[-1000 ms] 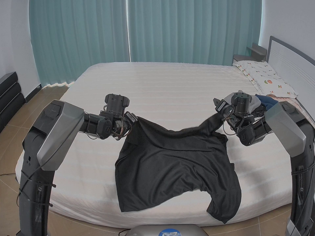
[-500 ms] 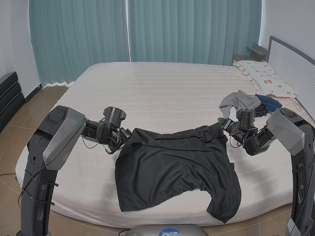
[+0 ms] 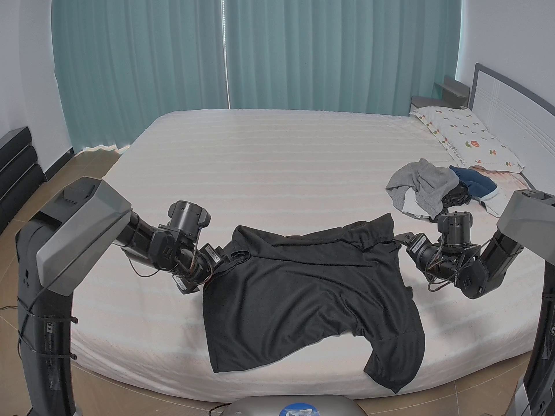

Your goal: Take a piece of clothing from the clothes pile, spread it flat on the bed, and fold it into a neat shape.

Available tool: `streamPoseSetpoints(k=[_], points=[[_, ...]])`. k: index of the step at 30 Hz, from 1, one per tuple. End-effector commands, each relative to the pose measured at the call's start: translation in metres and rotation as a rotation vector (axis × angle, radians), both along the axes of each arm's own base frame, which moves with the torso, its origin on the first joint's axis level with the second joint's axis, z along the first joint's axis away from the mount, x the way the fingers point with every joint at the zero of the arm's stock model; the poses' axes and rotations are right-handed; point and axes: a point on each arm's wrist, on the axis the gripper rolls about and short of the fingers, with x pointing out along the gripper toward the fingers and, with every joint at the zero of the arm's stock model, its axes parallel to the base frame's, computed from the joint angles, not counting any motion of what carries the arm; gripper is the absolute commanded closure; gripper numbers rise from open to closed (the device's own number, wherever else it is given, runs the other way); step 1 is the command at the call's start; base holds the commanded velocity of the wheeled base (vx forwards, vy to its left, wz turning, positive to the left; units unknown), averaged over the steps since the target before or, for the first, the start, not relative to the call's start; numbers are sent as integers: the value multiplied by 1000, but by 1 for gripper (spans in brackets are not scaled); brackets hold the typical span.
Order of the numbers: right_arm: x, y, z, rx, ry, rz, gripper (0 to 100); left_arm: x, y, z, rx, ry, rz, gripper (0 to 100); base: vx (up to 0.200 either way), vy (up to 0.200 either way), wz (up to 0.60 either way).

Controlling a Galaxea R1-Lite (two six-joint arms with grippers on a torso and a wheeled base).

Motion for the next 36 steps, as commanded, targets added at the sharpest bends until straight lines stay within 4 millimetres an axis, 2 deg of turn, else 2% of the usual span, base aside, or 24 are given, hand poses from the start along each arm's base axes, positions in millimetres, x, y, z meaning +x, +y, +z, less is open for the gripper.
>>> streamPoseSetpoints(k=[1,7,16,31,36], points=[[-19,-2,8,107,-28,15,0,-24,0,24,-45,-41,11,0,0,0,0],[-25,3,0,134,-23,43,0,-30,-13,33,-105,-43,45,0,0,0,0],[-25,3,1,133,-25,40,0,-33,-21,34,-104,-42,23,0,0,-200,0],[-28,9,0,132,-18,56,0,-33,-27,31,-105,-43,9,0,0,0,0],[-29,12,0,130,-16,65,0,-31,-28,34,-111,-57,6,0,200,0,0]])
